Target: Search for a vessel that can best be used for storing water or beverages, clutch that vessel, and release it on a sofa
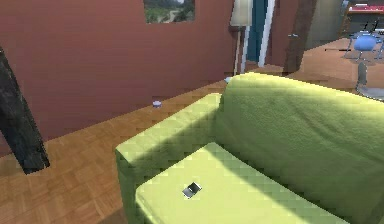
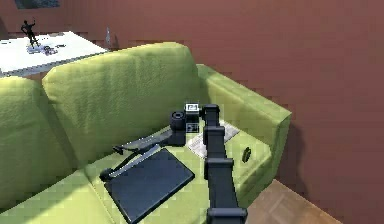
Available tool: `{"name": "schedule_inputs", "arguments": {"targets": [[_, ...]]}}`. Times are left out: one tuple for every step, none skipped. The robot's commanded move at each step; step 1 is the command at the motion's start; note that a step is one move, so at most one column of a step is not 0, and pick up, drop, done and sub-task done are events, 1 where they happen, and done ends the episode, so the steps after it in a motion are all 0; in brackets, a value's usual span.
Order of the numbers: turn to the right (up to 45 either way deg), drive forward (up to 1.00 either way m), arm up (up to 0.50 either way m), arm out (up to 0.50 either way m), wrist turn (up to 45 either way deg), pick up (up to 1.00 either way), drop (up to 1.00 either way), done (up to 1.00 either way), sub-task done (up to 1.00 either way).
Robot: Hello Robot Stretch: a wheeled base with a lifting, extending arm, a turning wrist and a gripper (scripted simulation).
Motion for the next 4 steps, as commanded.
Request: {"name": "schedule_inputs", "arguments": {"targets": [[0.0, 0.0, 0.0, -0.08, 0.0, 0.0, 0.0, 0.0, 0.0], [0.0, 0.0, 0.14, 0.0, 0.0, 0.0, 0.0, 0.0, 0.0], [0.0, 0.0, 0.0, 0.0, -39.0, 0.0, 0.0, 0.0, 0.0], [0.0, 0.0, 0.0, -0.22, 0.0, 0.0, 0.0, 0.0, 0.0]]}}
